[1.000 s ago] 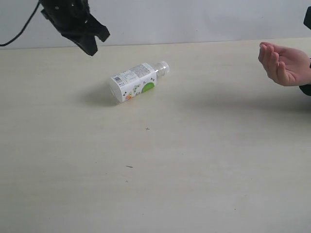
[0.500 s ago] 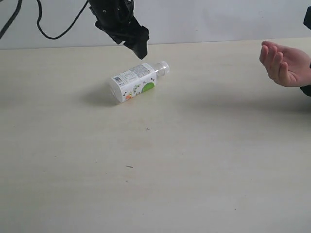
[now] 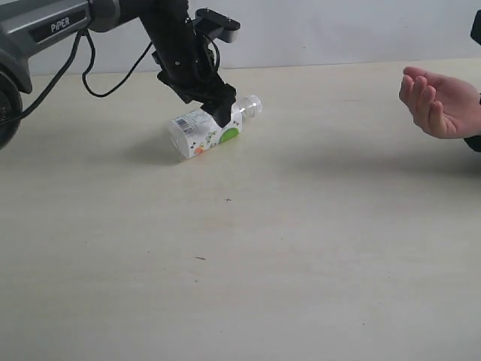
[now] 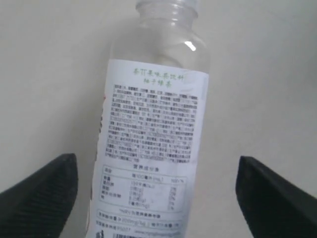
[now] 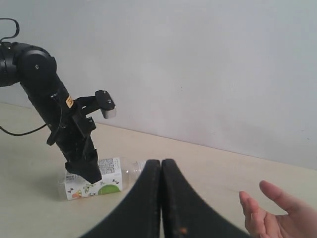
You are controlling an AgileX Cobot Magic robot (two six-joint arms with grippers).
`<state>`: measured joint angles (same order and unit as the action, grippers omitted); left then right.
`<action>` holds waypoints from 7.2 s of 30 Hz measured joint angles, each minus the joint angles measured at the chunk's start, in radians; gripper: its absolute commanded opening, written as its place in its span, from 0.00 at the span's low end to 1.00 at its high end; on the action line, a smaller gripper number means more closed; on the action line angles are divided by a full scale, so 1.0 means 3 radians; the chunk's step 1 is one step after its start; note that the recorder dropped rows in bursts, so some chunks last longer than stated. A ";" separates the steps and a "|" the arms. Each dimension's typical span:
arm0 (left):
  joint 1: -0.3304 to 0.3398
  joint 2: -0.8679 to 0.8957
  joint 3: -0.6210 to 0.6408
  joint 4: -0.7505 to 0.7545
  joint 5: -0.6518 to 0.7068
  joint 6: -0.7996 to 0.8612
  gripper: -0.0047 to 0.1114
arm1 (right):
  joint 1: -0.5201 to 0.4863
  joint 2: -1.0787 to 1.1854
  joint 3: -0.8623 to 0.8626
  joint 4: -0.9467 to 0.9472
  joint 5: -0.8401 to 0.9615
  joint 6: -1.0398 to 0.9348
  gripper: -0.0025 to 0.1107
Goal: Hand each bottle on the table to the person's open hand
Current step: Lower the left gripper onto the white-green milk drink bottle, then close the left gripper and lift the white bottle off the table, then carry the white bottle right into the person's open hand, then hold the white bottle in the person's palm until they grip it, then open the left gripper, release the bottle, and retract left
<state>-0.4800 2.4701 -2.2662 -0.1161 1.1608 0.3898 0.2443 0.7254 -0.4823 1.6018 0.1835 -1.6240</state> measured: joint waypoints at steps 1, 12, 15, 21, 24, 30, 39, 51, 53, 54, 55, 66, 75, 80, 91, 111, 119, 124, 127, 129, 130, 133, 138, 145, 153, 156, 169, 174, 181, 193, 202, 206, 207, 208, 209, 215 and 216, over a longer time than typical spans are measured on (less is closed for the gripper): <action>0.0000 0.0020 0.0000 0.0016 -0.0034 0.0000 0.76 | 0.0000 0.0000 0.0000 0.0000 -0.0009 0.0000 0.02; 0.0000 0.0245 0.0000 0.0047 -0.0174 -0.0013 0.73 | 0.0000 0.0000 0.0000 0.0000 -0.0022 0.0007 0.02; 0.0000 0.0276 0.0000 0.0047 -0.0182 -0.0013 0.68 | 0.0000 0.0000 0.0000 0.0000 -0.0022 0.0007 0.02; 0.0000 0.0286 0.0000 0.0060 -0.0194 -0.0013 0.35 | 0.0000 0.0000 0.0000 0.0000 -0.0022 0.0007 0.02; 0.0000 0.0286 0.0000 0.0060 -0.0156 -0.0013 0.08 | 0.0000 0.0000 0.0000 0.0000 -0.0022 0.0007 0.02; 0.0000 0.0273 0.0000 0.0060 -0.0042 -0.0051 0.04 | 0.0000 0.0000 0.0000 0.0000 -0.0022 0.0007 0.02; 0.0000 0.0112 0.0000 0.0060 0.0047 -0.0385 0.04 | 0.0000 0.0000 0.0000 0.0000 -0.0022 0.0007 0.02; -0.0091 -0.0026 0.0000 0.0021 0.0059 -0.1089 0.04 | 0.0000 0.0000 0.0000 0.0000 -0.0022 0.0011 0.02; -0.0148 -0.0026 0.0000 0.0021 0.0046 -0.1180 0.04 | 0.0000 0.0000 0.0000 0.0000 -0.0022 0.0011 0.02; -0.0180 -0.0026 0.0000 0.0021 0.0033 -0.1249 0.04 | 0.0000 0.0000 0.0000 0.0000 -0.0022 0.0011 0.02; -0.0209 -0.0026 0.0000 0.0021 0.0024 -0.1299 0.04 | 0.0000 0.0000 0.0000 0.0000 -0.0022 0.0011 0.02; -0.0451 -0.0197 0.0000 0.0008 -0.0090 -0.1714 0.04 | 0.0000 0.0000 0.0000 0.0000 -0.0022 0.0011 0.02; -0.0609 -0.0359 0.0000 0.0008 -0.0245 -0.1926 0.04 | 0.0000 0.0000 0.0000 0.0000 -0.0022 0.0011 0.02; -0.0690 -0.0381 0.0000 -0.0100 -0.0361 -0.1983 0.04 | 0.0000 0.0000 0.0000 0.0000 -0.0022 0.0011 0.02; -0.0842 -0.0381 0.0000 -0.0752 -0.0763 -0.2005 0.04 | 0.0000 0.0000 0.0000 0.0000 -0.0022 0.0011 0.02; -0.1066 -0.0381 0.0000 -0.0931 -0.1229 -0.2240 0.04 | 0.0000 -0.0657 0.0105 -0.0025 -0.0125 0.0337 0.02; -0.1155 -0.0278 0.0000 -0.1418 -0.1676 -0.2260 0.04 | 0.0000 -0.1785 0.0508 -0.0028 -0.0181 0.0351 0.02; -0.1230 -0.0084 0.0000 -0.1640 -0.1915 -0.2262 0.04 | 0.0000 -0.2287 0.0781 -0.0028 -0.0181 0.0545 0.02; -0.1270 0.0014 0.0000 -0.1806 -0.2102 -0.2268 0.04 | 0.0000 -0.2390 0.0900 -0.0028 -0.0096 0.0602 0.02; -0.1292 0.0073 0.0000 -0.1966 -0.2221 -0.2268 0.04 | 0.0000 -0.2403 0.0950 -0.0028 -0.0008 0.0615 0.02; -0.1309 0.0095 0.0000 -0.2066 -0.2272 -0.2268 0.04 | 0.0000 -0.2403 0.0975 -0.0028 0.0036 0.0615 0.02; -0.1322 0.0154 0.0000 -0.2302 -0.2363 -0.2268 0.04 | 0.0000 -0.2403 0.0997 -0.0028 0.0142 0.0617 0.02; -0.1321 0.0239 0.0000 -0.2582 -0.2513 -0.2268 0.04 | 0.0000 -0.2403 0.0997 -0.0028 0.0330 0.0625 0.02; -0.1321 0.0360 0.0000 -0.2853 -0.2670 -0.2268 0.04 | 0.0000 -0.2403 0.0997 -0.0028 0.0515 0.0625 0.02; -0.1315 0.0386 0.0000 -0.2879 -0.2725 -0.2268 0.38 | 0.0000 -0.2403 0.0997 -0.0033 0.0528 0.0641 0.02; -0.1308 0.0386 0.0000 -0.2887 -0.2730 -0.2268 0.51 | 0.0000 -0.2403 0.0997 -0.0033 0.0528 0.0641 0.02; -0.1304 0.0386 0.0000 -0.2947 -0.2782 -0.2137 0.74 | 0.0000 -0.2403 0.0997 -0.0033 0.0528 0.0656 0.02; -0.1304 0.0386 0.0000 -0.2961 -0.2788 -0.2121 0.78 | 0.0000 -0.2403 0.0997 -0.0033 0.0528 0.0656 0.02; -0.1280 0.0311 0.0000 -0.2961 -0.2621 -0.1950 0.79 | 0.0000 -0.2403 0.0997 -0.0033 0.0528 0.0656 0.02; -0.1054 -0.0177 -0.0007 -0.2701 -0.1452 -0.1415 0.32 | 0.0000 -0.2403 0.0997 -0.0033 0.0529 0.0656 0.02; -0.0998 -0.0412 -0.0007 -0.2369 -0.0918 -0.1116 0.05 | 0.0000 -0.2403 0.0997 -0.0033 0.0535 0.0656 0.02; -0.0998 -0.0521 0.0032 -0.2326 -0.0832 -0.0918 0.05 | 0.0000 -0.2403 0.0997 -0.0033 0.0535 0.0656 0.02; -0.0998 -0.0562 0.0069 -0.2309 -0.0826 -0.0868 0.05 | 0.0000 -0.2403 0.0997 -0.0033 0.0535 0.0656 0.02; -0.0998 -0.0605 0.0108 -0.2296 -0.0820 -0.0808 0.05 | 0.0000 -0.2403 0.0997 -0.0033 0.0535 0.0656 0.02; -0.0998 -0.0653 0.0161 -0.2297 -0.0824 -0.0742 0.05 | 0.0000 -0.2403 0.0997 -0.0033 0.0535 0.0656 0.02; -0.0977 -0.1294 0.1454 -0.2542 -0.1165 0.0287 0.05 | 0.0000 -0.2403 0.0997 -0.0033 0.0535 0.0656 0.02; -0.0964 -0.1432 0.1698 -0.2651 -0.1306 0.0486 0.05 | 0.0000 -0.2403 0.0997 -0.0033 0.0535 0.0656 0.02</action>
<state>-0.7692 2.0405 -1.7569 -0.9114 0.7691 0.5356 0.2443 0.0046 -0.1832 1.5918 0.3440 -1.4270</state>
